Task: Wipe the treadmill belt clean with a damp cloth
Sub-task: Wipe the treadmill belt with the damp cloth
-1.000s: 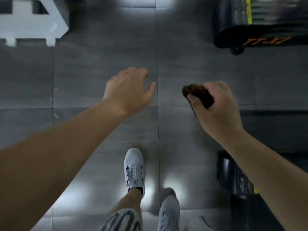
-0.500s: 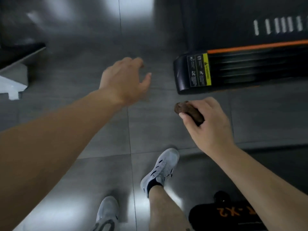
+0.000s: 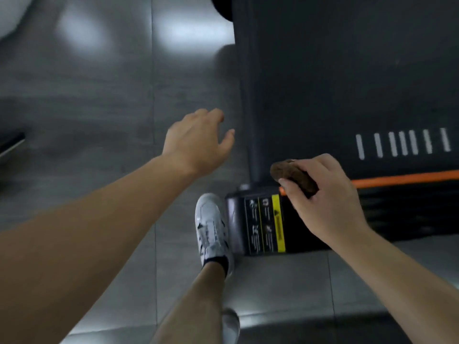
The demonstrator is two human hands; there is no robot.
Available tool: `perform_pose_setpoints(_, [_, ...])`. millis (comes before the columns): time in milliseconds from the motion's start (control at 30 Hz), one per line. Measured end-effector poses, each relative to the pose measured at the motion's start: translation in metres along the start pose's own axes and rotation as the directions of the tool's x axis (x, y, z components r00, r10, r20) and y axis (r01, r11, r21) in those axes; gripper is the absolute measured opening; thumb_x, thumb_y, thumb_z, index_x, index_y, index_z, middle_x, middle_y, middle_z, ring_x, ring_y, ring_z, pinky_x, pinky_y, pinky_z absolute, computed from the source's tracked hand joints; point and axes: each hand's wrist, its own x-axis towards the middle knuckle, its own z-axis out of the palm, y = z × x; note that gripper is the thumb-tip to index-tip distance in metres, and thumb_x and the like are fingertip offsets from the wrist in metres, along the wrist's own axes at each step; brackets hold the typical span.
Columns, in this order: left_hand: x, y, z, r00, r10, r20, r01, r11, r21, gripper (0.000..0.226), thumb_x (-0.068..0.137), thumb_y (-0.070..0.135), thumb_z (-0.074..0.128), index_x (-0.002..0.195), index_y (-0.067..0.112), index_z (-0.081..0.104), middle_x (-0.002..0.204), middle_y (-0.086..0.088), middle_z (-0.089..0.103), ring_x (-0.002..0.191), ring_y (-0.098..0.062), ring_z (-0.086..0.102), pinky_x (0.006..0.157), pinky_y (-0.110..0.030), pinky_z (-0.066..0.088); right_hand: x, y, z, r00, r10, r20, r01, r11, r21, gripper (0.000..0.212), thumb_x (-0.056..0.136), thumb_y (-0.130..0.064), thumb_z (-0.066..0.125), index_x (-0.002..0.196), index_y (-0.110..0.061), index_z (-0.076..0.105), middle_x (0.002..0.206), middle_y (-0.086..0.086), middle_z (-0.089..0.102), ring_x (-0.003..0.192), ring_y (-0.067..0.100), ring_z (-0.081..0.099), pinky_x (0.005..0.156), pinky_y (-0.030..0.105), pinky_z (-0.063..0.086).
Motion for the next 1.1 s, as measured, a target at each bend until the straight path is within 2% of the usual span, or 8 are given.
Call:
perform_pose_setpoints(67, [0.035,0.001,0.007,1.0,-0.017,0.002,0.017,0.999,-0.033,0.047,0.098,0.051,0.048,0.132,0.02,0.055,0.124,-0.006,0.062,0.115,-0.03,0.059,0.09,-0.047,0.051,0.043,0.008,0.007,1.0,-0.016,0.009,0.016,1.0,0.015,0.028,0.089,-0.039,0.065,0.113,-0.024,0.066,0.101,-0.009,0.052,0.09,0.008,0.053,0.076,0.015,0.041])
perform_pose_setpoints(200, [0.101,0.003,0.034,0.998,-0.057,0.008,0.058,0.993,-0.101,0.052,0.099,0.051,0.047,0.14,0.019,0.045,0.134,-0.008,0.053,0.119,-0.031,0.056,0.089,-0.045,0.049,0.139,0.025,0.025,0.993,-0.114,-0.036,0.115,0.993,0.035,0.029,0.093,-0.038,0.062,0.114,-0.019,0.064,0.103,-0.003,0.053,0.09,0.013,0.054,0.075,0.03,0.051])
perform_pose_setpoints(467, [0.205,0.035,0.094,0.983,-0.157,-0.099,0.084,0.853,-0.515,0.071,0.098,0.048,0.051,0.155,0.021,0.021,0.15,-0.008,0.034,0.131,-0.033,0.046,0.103,-0.052,0.045,0.312,0.057,0.058,0.93,-0.328,-0.164,0.318,0.944,-0.083,0.031,0.095,-0.037,0.06,0.121,-0.02,0.063,0.113,0.003,0.054,0.104,0.02,0.054,0.087,0.035,0.05])
perform_pose_setpoints(633, [0.209,0.045,0.122,0.961,-0.209,-0.183,0.04,0.757,-0.652,0.078,0.098,0.049,0.05,0.16,0.027,0.007,0.161,0.0,0.019,0.144,-0.027,0.033,0.114,-0.048,0.037,0.346,0.071,0.067,0.9,-0.428,-0.086,0.409,0.895,-0.177,0.028,0.095,-0.039,0.057,0.118,-0.023,0.061,0.109,-0.002,0.052,0.104,0.018,0.05,0.086,0.029,0.04])
perform_pose_setpoints(800, [0.209,0.043,0.127,0.946,-0.242,-0.215,0.021,0.709,-0.704,0.079,0.096,0.047,0.054,0.159,0.029,0.009,0.16,0.006,0.02,0.142,-0.019,0.036,0.103,-0.026,0.03,0.354,0.073,0.072,0.883,-0.469,-0.026,0.459,0.873,-0.163,0.033,0.09,-0.048,0.063,0.116,-0.029,0.06,0.107,-0.004,0.049,0.102,0.016,0.05,0.086,0.031,0.042])
perform_pose_setpoints(967, [0.209,0.043,0.124,0.952,-0.243,-0.186,0.041,0.704,-0.709,0.083,0.095,0.051,0.053,0.16,0.032,0.004,0.162,0.01,0.018,0.141,-0.015,0.036,0.101,-0.025,0.03,0.366,0.076,0.069,0.848,-0.529,0.022,0.529,0.845,-0.073,0.032,0.088,-0.047,0.062,0.117,-0.032,0.065,0.105,-0.004,0.053,0.099,0.014,0.054,0.088,0.035,0.049])
perform_pose_setpoints(1067, [0.209,0.042,0.122,0.953,-0.248,-0.172,0.045,0.68,-0.732,0.083,0.094,0.052,0.055,0.159,0.037,0.005,0.159,0.013,0.022,0.136,-0.013,0.04,0.101,-0.024,0.032,0.405,0.067,0.069,0.809,-0.588,0.023,0.587,0.803,-0.11,0.034,0.088,-0.047,0.061,0.118,-0.03,0.067,0.102,0.002,0.054,0.099,0.023,0.056,0.09,0.043,0.048])
perform_pose_setpoints(1100, [0.209,0.041,0.122,0.953,-0.251,-0.166,0.048,0.671,-0.74,0.082,0.094,0.053,0.055,0.158,0.038,0.006,0.157,0.014,0.024,0.134,-0.01,0.041,0.099,-0.022,0.032,0.427,0.063,0.071,0.821,-0.57,-0.001,0.565,0.814,-0.136,0.034,0.089,-0.045,0.062,0.119,-0.029,0.067,0.104,0.006,0.055,0.101,0.027,0.056,0.092,0.042,0.047])
